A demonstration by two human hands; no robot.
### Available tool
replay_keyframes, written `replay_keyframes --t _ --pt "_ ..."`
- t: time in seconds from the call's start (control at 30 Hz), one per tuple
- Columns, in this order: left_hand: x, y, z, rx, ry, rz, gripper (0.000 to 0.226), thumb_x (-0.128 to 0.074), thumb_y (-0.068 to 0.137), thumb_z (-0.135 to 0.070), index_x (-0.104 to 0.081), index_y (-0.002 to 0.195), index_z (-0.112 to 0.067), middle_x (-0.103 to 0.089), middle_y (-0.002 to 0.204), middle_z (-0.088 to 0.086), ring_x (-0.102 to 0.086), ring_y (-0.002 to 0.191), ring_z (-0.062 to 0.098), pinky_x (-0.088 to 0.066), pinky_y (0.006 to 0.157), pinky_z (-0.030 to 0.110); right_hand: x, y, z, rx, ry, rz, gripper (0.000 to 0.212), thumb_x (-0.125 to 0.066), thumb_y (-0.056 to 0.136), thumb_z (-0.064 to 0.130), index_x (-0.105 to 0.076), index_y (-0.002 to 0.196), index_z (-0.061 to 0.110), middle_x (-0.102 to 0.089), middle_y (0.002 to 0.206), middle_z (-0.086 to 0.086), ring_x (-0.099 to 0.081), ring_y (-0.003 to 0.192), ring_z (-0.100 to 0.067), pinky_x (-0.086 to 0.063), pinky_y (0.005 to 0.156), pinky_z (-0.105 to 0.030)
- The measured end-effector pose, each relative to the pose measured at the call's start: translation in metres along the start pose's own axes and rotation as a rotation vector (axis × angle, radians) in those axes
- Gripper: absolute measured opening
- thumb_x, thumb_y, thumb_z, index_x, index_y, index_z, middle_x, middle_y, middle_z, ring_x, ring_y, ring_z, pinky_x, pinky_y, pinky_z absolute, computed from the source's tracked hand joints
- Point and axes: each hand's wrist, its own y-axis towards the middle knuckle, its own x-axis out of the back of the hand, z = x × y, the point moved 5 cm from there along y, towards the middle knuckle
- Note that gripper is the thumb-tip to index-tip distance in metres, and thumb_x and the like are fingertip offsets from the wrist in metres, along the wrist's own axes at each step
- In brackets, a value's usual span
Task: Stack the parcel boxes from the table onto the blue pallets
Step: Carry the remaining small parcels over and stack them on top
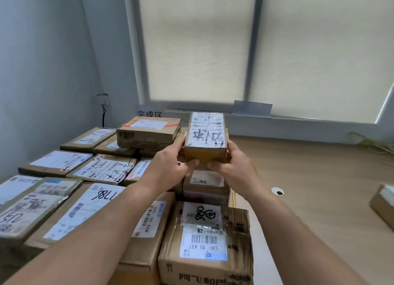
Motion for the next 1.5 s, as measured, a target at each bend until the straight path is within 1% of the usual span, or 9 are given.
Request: replay_keyframes --t 0.17,0.4,0.63,0.77,0.93,1.07,1.2,1.4,1.5 --pt "0.017 0.026 0.010 0.025 0.079 -0.002 0.057 -0.064 0.087 -0.033 -0.041 0.139 -0.027 -0.063 0.111 -0.006 -0.059 0.102 0.012 -0.047 0.093 0.031 -0.005 0.031 0.020 0.007 -0.062 -0.012 0.059 -0.069 0.082 0.029 -0.046 0.136 0.031 -0.064 0.117 0.003 -0.059 0.107 -0.019 -0.049 0.095 -0.043" --pt "0.030 0.053 0.035 0.045 0.204 0.033 0.049 -0.063 0.085 -0.040 -0.048 0.129 -0.028 -0.065 0.107 0.000 -0.059 0.100 0.020 -0.049 0.087 0.042 -0.018 0.055 0.035 0.006 -0.167 -0.020 0.049 -0.064 0.086 0.031 -0.049 0.133 0.027 -0.063 0.113 0.002 -0.059 0.104 -0.021 -0.048 0.093 -0.039" --pt "0.046 0.024 0.045 0.020 0.112 0.088 0.052 -0.066 0.086 -0.034 -0.047 0.134 -0.025 -0.066 0.106 -0.010 -0.061 0.099 0.009 -0.049 0.092 0.029 -0.043 0.034 0.040 0.024 -0.236 -0.003 0.046 -0.066 0.083 0.038 -0.053 0.125 0.024 -0.067 0.105 0.001 -0.062 0.096 -0.021 -0.051 0.086 -0.043" --pt "0.061 0.001 0.046 -0.010 0.069 0.045 0.054 -0.068 0.085 -0.026 -0.047 0.135 -0.027 -0.063 0.100 -0.016 -0.061 0.089 0.000 -0.043 0.077 0.003 -0.053 0.009 0.055 0.061 -0.310 -0.013 0.046 -0.063 0.087 0.040 -0.050 0.127 0.022 -0.067 0.108 0.001 -0.062 0.097 -0.021 -0.051 0.084 -0.038" --pt "0.069 -0.028 0.060 0.023 0.019 0.107 0.043 -0.069 0.084 -0.029 -0.053 0.124 -0.030 -0.067 0.101 -0.013 -0.063 0.091 0.003 -0.051 0.082 0.021 -0.069 -0.018 0.061 0.059 -0.350 0.037 0.043 -0.061 0.087 0.043 -0.051 0.123 0.023 -0.066 0.107 0.003 -0.061 0.095 -0.018 -0.050 0.082 -0.034" --pt "0.069 -0.038 0.068 0.031 0.048 0.139 0.041 -0.066 0.086 -0.033 -0.051 0.124 -0.033 -0.064 0.103 -0.016 -0.060 0.090 0.000 -0.045 0.073 0.011 -0.079 -0.024 0.062 0.036 -0.385 0.064 0.040 -0.060 0.088 0.042 -0.051 0.121 0.021 -0.063 0.107 0.001 -0.059 0.096 -0.019 -0.049 0.081 -0.033" --pt "0.062 -0.037 0.073 0.046 0.072 0.162 0.048 -0.064 0.087 -0.034 -0.047 0.132 -0.032 -0.064 0.111 -0.012 -0.059 0.100 0.006 -0.044 0.082 0.019 -0.083 -0.021 0.061 -0.004 -0.413 0.070 0.039 -0.061 0.089 0.037 -0.051 0.123 0.020 -0.063 0.112 0.000 -0.058 0.100 -0.020 -0.047 0.081 -0.031" --pt "0.080 -0.026 0.084 0.096 0.113 0.078 0.077 -0.050 0.082 -0.067 -0.036 0.144 -0.022 -0.060 0.122 -0.002 -0.055 0.103 0.011 -0.046 0.085 0.027 -0.060 -0.010 0.065 -0.047 -0.324 0.103 0.045 -0.064 0.082 0.054 -0.053 0.109 0.020 -0.057 0.100 0.013 -0.054 0.096 -0.009 -0.045 0.080 -0.030" --pt "0.097 -0.015 0.098 0.115 0.143 0.036 0.095 -0.034 0.069 -0.085 -0.036 0.143 -0.025 -0.059 0.126 -0.001 -0.056 0.105 0.013 -0.050 0.086 0.035 -0.042 0.009 0.067 -0.036 -0.256 -0.012 0.055 -0.054 0.087 0.057 -0.061 0.122 0.015 -0.064 0.119 0.001 -0.057 0.108 -0.017 -0.047 0.091 -0.035"
